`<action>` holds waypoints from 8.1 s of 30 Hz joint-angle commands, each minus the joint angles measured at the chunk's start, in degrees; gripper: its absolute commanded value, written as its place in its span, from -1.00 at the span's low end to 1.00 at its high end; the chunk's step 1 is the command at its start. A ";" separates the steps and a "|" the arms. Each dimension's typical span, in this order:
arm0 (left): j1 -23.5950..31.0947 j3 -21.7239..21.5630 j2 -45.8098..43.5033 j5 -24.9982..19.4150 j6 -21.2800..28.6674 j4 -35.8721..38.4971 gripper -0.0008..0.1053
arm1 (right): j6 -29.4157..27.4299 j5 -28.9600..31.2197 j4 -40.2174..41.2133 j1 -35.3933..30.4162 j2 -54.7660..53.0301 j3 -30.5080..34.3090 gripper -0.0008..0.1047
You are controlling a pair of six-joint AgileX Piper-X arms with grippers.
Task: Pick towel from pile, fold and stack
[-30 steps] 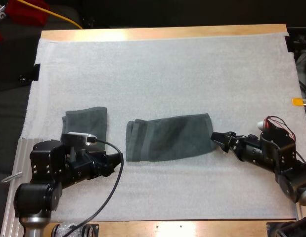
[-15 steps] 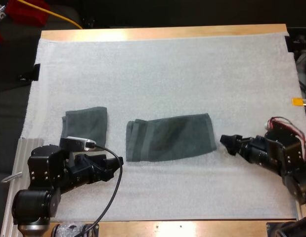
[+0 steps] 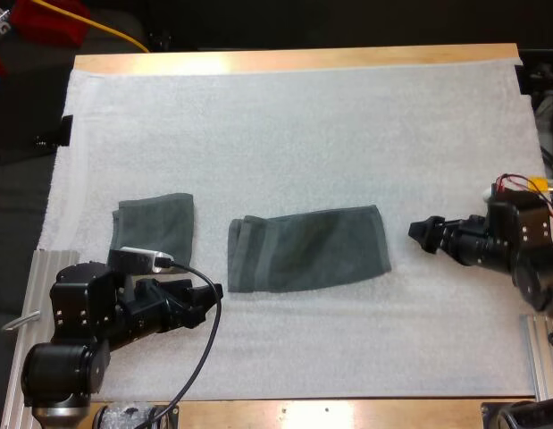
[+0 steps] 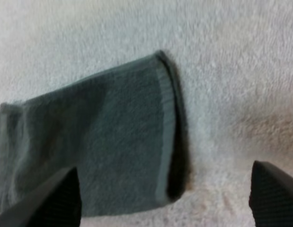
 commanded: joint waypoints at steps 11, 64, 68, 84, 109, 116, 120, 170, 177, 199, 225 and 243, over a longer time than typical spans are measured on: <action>-0.11 -0.31 -0.24 0.73 0.25 -0.29 0.16 | -5.17 -10.03 -1.52 -2.71 13.70 -2.47 0.36; -0.11 -0.31 -0.24 2.15 0.15 0.65 0.16 | 6.74 -9.48 -16.48 8.25 26.85 -2.83 -0.97; -0.11 -0.31 -0.24 2.15 0.15 0.65 0.16 | 5.24 -4.70 -12.97 8.25 23.52 -2.83 -0.97; -1.77 -0.31 -0.24 2.09 0.02 0.54 0.16 | -10.63 19.63 10.11 8.25 13.65 -2.83 -0.97; -5.41 -0.31 -0.24 2.06 0.02 0.54 0.16 | -3.55 10.57 13.90 11.46 10.67 -9.69 -0.97; -5.41 -0.31 -0.24 2.06 0.02 0.54 0.16 | 4.65 6.16 7.13 18.51 15.80 -9.69 -0.97; -5.41 -0.31 -0.24 2.06 0.02 0.54 0.16 | 9.36 4.46 2.65 21.76 20.09 -9.69 -0.97; -5.41 -0.31 -0.24 2.06 0.13 0.54 0.16 | 19.97 -5.94 -13.57 29.62 26.92 -9.69 0.34; -5.41 -0.31 -0.24 2.06 0.21 0.54 0.16 | 16.49 2.06 -6.59 29.62 20.29 -9.69 0.34; -5.41 -0.31 -0.24 2.06 0.36 -2.96 0.16 | 8.00 13.52 14.17 29.62 -4.95 -9.69 0.34; -7.38 0.06 9.78 2.92 -2.44 -7.25 0.16 | 8.00 20.48 19.65 29.62 -21.23 -9.69 0.34; -27.71 0.06 29.04 -3.27 -17.97 -30.92 0.16 | 7.88 15.60 19.65 29.62 -21.23 -9.69 0.34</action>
